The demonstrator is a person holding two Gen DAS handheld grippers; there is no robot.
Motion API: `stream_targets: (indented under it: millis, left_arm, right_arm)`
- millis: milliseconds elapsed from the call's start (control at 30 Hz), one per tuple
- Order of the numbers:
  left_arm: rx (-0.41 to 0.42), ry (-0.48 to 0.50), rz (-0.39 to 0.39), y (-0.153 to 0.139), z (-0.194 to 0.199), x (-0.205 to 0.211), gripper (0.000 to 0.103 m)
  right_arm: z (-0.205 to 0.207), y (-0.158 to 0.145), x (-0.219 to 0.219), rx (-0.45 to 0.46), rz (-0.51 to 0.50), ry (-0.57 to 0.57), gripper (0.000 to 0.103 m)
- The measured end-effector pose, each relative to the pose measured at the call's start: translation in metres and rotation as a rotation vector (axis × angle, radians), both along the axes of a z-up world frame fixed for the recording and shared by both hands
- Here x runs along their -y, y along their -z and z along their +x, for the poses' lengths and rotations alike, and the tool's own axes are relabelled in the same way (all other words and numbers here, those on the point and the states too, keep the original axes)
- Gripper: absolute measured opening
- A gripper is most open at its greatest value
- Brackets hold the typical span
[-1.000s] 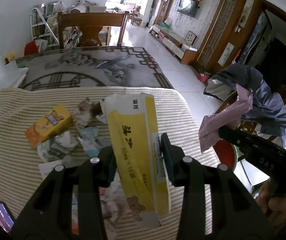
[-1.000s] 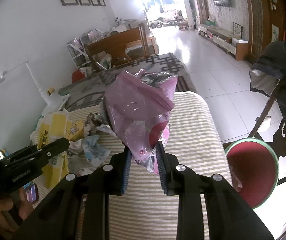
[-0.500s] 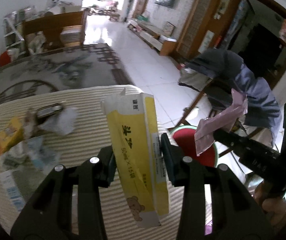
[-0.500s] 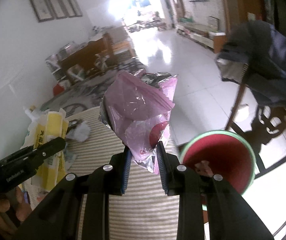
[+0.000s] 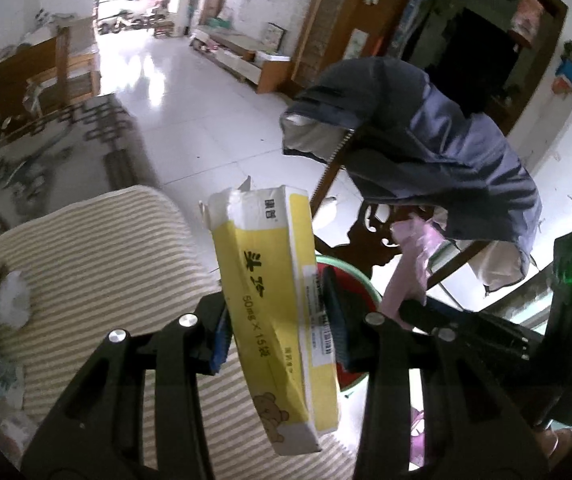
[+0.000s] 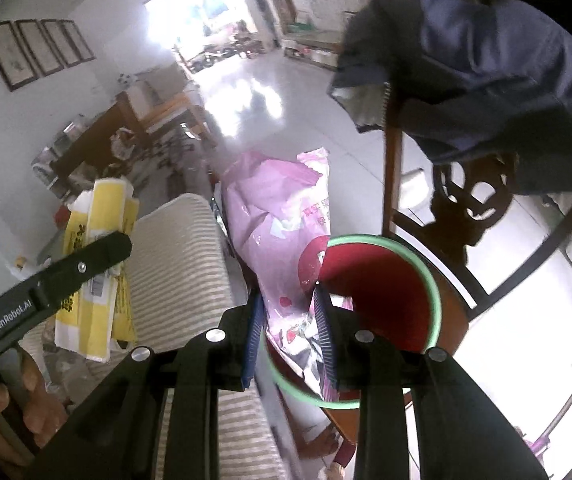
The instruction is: Collect trash
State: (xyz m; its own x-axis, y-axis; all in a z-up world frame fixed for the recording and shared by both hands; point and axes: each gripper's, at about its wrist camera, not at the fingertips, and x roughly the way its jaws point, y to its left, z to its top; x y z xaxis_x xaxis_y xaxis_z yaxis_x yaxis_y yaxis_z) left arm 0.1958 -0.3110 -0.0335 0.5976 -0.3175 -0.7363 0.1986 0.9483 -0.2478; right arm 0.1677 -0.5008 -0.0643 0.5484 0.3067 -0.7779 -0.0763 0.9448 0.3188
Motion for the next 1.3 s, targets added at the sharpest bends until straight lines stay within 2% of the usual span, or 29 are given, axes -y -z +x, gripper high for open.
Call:
stream_targets:
  millis: [33,67,100,133,333,433,633,767,967,1167,1300]
  left_arm:
    - [0.000,0.012,-0.001,0.000,0.003,0.005,0.053]
    - [0.006,0.018,0.000,0.000,0.005,0.012,0.073]
    - [0.020,0.018,-0.005,-0.002,0.006,0.013,0.078]
    - [0.039,0.016,-0.010,-0.004,0.006,0.016,0.080]
    - [0.036,0.022,0.014,-0.003,0.003,0.016,0.081]
    - [0.010,-0.017,-0.007,0.000,-0.003,0.000,0.081]
    - [0.023,-0.082,0.004,-0.005,-0.027,-0.039,0.081]
    - [0.025,-0.149,0.008,-0.008,-0.045,-0.076,0.081]
    - [0.002,-0.305,0.028,-0.005,-0.079,-0.154,0.081]
    - [-0.054,-0.452,0.041,0.013,-0.124,-0.239,0.081]
    - [-0.093,-0.511,0.025,0.027,-0.150,-0.281,0.081]
  right_arm:
    - [0.000,0.002,0.003,-0.006,0.005,0.008,0.042]
    - [0.001,0.003,0.006,-0.008,0.012,0.014,0.051]
    - [-0.001,0.004,0.012,-0.004,0.025,0.034,0.063]
    - [-0.002,0.004,0.013,-0.003,0.029,0.049,0.068]
    - [-0.002,0.003,0.024,-0.018,0.073,0.101,0.071]
    - [-0.001,0.003,0.021,-0.015,0.069,0.095,0.071]
    - [0.000,-0.004,-0.006,0.017,0.029,0.052,0.078]
    - [0.000,-0.006,-0.037,0.011,0.023,-0.009,0.079]
    - [-0.005,-0.005,-0.082,-0.007,0.020,-0.081,0.079]
    - [-0.020,-0.006,-0.137,-0.005,0.002,-0.138,0.079]
    - [-0.035,-0.001,-0.181,-0.031,-0.014,-0.181,0.079]
